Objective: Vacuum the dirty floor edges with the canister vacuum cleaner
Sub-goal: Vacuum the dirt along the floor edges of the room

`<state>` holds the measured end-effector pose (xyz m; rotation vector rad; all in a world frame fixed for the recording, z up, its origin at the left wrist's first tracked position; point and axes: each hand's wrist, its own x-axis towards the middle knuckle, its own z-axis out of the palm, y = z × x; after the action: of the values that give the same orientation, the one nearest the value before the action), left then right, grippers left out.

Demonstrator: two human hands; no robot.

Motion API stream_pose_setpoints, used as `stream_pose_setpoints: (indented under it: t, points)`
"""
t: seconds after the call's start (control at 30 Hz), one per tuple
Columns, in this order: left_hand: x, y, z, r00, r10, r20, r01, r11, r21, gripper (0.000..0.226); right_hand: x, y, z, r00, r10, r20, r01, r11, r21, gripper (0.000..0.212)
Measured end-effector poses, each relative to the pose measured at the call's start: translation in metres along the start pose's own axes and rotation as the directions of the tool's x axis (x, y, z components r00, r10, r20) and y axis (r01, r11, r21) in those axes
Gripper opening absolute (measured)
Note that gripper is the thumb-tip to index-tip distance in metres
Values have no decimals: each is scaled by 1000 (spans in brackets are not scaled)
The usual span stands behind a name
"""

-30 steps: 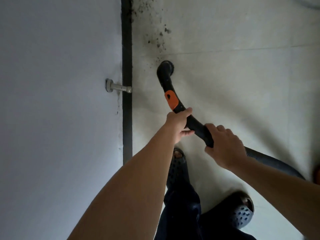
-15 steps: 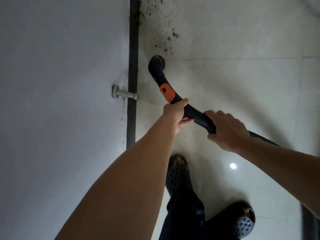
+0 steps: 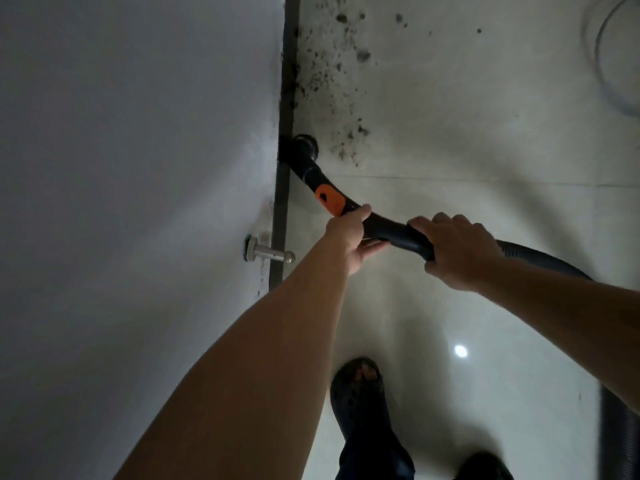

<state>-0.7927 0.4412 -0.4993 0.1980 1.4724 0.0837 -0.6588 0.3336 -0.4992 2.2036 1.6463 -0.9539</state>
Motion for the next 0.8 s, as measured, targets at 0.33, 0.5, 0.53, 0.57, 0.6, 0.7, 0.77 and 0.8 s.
stream_pose_setpoints:
  t: [0.33, 0.5, 0.53, 0.57, 0.6, 0.7, 0.77, 0.8]
  points:
    - [-1, -31, 12, 995, -97, -37, 98, 994, 39, 35, -32, 22, 9, 996, -60, 61, 62, 997, -43, 63]
    - [-9, -33, 56, 991, -126, -43, 132, 977, 167, 33, -51, 51, -8, 994, 34, 109, -39, 998, 39, 64]
    - [-12, -39, 61, 987, -154, -39, 158, 971, 177, 34, -57, 59, -10, 992, 29, 124, -34, 999, 33, 63]
    - [-14, -44, 67, 983, -181, -30, 183, 966, 183, 35, -61, 67, -13, 991, 21, 134, -24, 999, 21, 63]
    - [-15, -47, 73, 980, -199, -17, 198, 961, 193, 36, -62, 75, -18, 990, 19, 139, -21, 1000, 10, 62]
    - [-7, -38, 94, 986, -166, -4, 163, 963, 214, 41, -50, 96, -29, 989, 36, 145, -35, 999, -9, 60]
    - [3, -21, 108, 995, -100, -11, 99, 968, 232, 43, -34, 101, -35, 988, 81, 129, -86, 996, 34, 60]
    - [6, -11, 114, 997, -75, -14, 76, 967, 242, 43, -26, 100, -37, 987, 109, 115, -118, 990, 75, 60]
